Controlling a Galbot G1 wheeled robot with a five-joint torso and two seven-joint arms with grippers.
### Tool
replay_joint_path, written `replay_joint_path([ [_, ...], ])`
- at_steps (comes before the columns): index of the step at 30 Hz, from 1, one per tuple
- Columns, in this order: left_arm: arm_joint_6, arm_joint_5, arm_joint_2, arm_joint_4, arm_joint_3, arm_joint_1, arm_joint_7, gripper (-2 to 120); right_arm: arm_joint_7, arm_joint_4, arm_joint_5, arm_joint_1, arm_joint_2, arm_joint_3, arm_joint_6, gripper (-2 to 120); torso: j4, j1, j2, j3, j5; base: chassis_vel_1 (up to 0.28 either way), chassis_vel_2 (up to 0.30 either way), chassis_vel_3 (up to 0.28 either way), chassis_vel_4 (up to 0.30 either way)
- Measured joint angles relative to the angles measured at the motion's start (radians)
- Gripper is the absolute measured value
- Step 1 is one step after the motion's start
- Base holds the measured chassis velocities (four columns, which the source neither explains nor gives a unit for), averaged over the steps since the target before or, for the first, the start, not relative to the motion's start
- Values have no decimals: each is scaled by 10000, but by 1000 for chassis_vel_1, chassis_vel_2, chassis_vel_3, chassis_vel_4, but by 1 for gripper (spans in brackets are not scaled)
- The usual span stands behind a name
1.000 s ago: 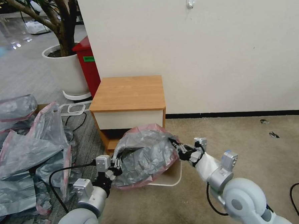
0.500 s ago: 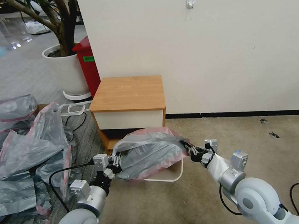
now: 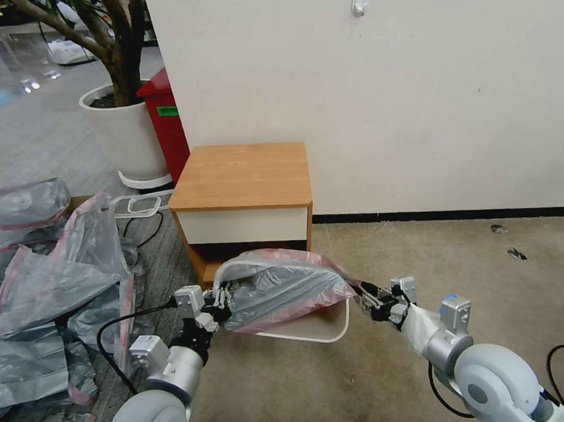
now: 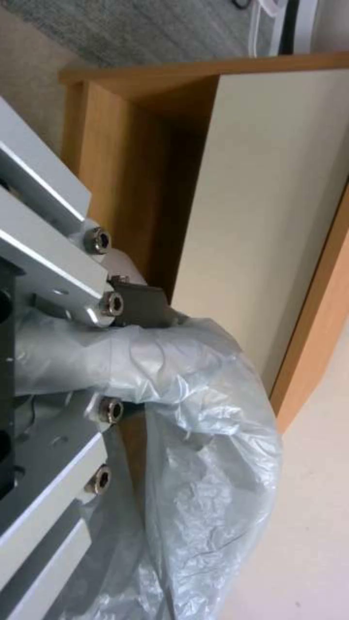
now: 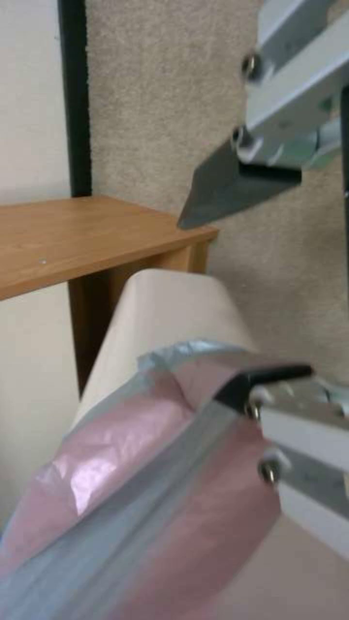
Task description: Pick up the garbage bag from the table and place it over the trash can.
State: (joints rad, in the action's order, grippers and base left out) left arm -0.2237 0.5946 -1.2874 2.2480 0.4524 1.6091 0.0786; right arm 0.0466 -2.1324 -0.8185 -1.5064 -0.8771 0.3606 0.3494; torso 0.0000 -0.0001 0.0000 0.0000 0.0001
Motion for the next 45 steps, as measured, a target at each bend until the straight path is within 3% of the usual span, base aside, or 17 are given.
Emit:
replay_joint_path([
  [5, -158, 244, -91, -33, 120, -149, 161, 6, -58, 13, 203, -312, 200, 200, -71, 74, -1, 0, 0, 0, -1, 0, 0, 0, 0],
  [7, -166, 263, -100, -33, 124, -150, 169, 6, -59, 38, 218, -340, 193, 229, -92, 77, -1, 0, 0, 0, -1, 0, 0, 0, 0],
  [12, -193, 281, -124, -72, 132, -120, 196, 6, 138, 93, 210, -329, -153, 433, -567, 96, -1, 0, 0, 0, 0, 0, 0, 0, 0],
  [15, -193, 278, -121, -126, 135, -109, 203, 6, 197, -26, 4, -282, -305, 500, -644, 99, -1, 0, 0, 0, -1, 0, 0, 0, 0],
  [16, -203, 212, -98, -243, 123, -128, 209, 6, 434, -654, -1439, -209, -523, 425, -246, 100, -1, 1, 0, 0, -3, 0, 0, 0, 0],
  [20, -197, 59, -93, -268, 82, -69, 212, 6, 952, -913, -2073, 35, -739, 288, -168, 100, 0, 0, 0, 0, -2, 0, 0, 0, 0],
  [26, -188, -22, -93, -346, 39, -31, 214, 5, 1798, -1227, -1833, 74, -1005, 386, -156, 100, 0, 0, 0, 0, -1, 0, 0, 0, 0],
  [36, -188, -71, -175, -550, 53, -120, 361, 5, 2279, -2154, -1342, -472, -1741, 679, -177, 100, 0, 0, 0, 0, -1, 0, 0, 0, 0],
  [42, -187, -65, -241, -656, 65, -162, 412, 5, 2204, -3526, -2293, -1286, -2546, -27, -400, 100, 0, 0, 0, 0, -4, 0, 0, 0, 0],
  [45, -182, -60, -268, -660, 39, -190, 418, 5, 2029, -3697, -2091, -1548, -2698, -453, -382, 100, -1, 1, 0, -1, -3, 0, 0, 0, 0],
])
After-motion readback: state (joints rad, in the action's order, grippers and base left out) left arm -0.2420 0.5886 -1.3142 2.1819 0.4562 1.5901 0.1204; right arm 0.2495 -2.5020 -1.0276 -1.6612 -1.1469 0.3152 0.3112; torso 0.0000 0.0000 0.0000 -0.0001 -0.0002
